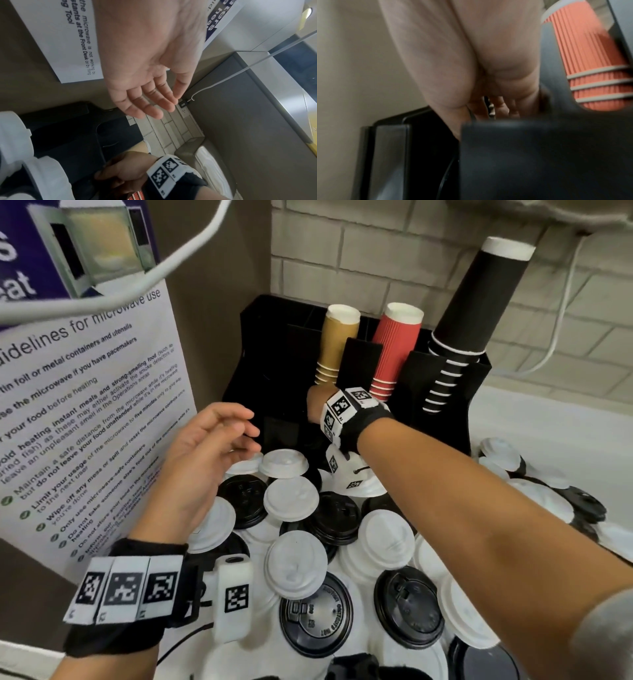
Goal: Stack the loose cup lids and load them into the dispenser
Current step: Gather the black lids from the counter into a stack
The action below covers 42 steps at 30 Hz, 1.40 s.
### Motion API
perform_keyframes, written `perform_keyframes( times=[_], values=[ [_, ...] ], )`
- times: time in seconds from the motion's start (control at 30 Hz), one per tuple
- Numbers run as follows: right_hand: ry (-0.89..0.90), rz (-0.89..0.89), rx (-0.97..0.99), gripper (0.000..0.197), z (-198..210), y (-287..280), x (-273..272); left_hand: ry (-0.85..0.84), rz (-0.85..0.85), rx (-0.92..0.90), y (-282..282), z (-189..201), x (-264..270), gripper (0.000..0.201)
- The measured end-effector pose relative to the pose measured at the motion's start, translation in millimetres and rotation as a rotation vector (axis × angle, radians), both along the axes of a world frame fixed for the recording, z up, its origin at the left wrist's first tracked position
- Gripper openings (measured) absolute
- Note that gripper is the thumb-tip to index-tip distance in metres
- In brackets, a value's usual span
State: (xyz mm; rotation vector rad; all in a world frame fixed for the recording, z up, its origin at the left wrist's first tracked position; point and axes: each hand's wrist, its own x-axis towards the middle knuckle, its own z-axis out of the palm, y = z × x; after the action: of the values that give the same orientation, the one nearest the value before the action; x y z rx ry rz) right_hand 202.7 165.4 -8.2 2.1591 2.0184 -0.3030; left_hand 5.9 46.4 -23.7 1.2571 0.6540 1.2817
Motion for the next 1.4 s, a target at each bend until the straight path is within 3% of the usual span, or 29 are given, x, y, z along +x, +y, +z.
perform_keyframes(
  times=[0.13, 0.27, 0.33, 0.4, 0.47, 0.5, 0.57, 0.77, 0.93, 1.03, 1.2, 1.4],
  values=[
    [-0.056, 0.004, 0.253, 0.034, 19, -14, 3, 0.016, 0.001, 0.004, 2, -1, 2, 0.027],
    [0.155, -0.178, 0.453, 0.039, 60, -42, 10, 0.064, 0.047, -0.006, 4, -2, 6, 0.023],
    [0.366, -0.177, 0.549, 0.037, 71, -65, 20, 0.083, 0.077, -0.012, 4, -2, 10, 0.029],
    [0.837, -0.245, 0.550, 0.025, 73, -96, 22, 0.115, 0.050, 0.001, 4, 0, 16, 0.048],
    [1.354, -0.333, 0.367, 0.016, 67, -125, 14, 0.138, -0.032, 0.022, 2, 2, 24, 0.075],
    [1.530, -0.348, 0.273, 0.017, 62, -136, 12, 0.131, -0.079, 0.035, 1, 3, 28, 0.087],
    [1.679, -0.314, 0.148, 0.024, 54, -152, 11, 0.110, -0.159, 0.069, -3, 5, 37, 0.098],
    [1.577, -0.185, 0.139, 0.031, 43, -179, 20, 0.112, -0.199, 0.147, -19, 11, 54, 0.083],
    [1.409, -0.058, 0.197, 0.034, 33, -190, 28, 0.138, -0.238, 0.171, -28, 10, 59, 0.082],
    [1.478, -0.012, 0.192, 0.033, 30, -195, 34, 0.155, -0.207, 0.148, -31, 7, 62, 0.075],
    [1.465, 0.101, 0.103, 0.055, 23, -201, 43, 0.198, -0.195, 0.091, -37, 1, 63, 0.074],
    [1.452, 0.122, 0.219, 0.060, 22, -200, 44, 0.169, -0.184, 0.076, -40, 1, 64, 0.066]
  ],
)
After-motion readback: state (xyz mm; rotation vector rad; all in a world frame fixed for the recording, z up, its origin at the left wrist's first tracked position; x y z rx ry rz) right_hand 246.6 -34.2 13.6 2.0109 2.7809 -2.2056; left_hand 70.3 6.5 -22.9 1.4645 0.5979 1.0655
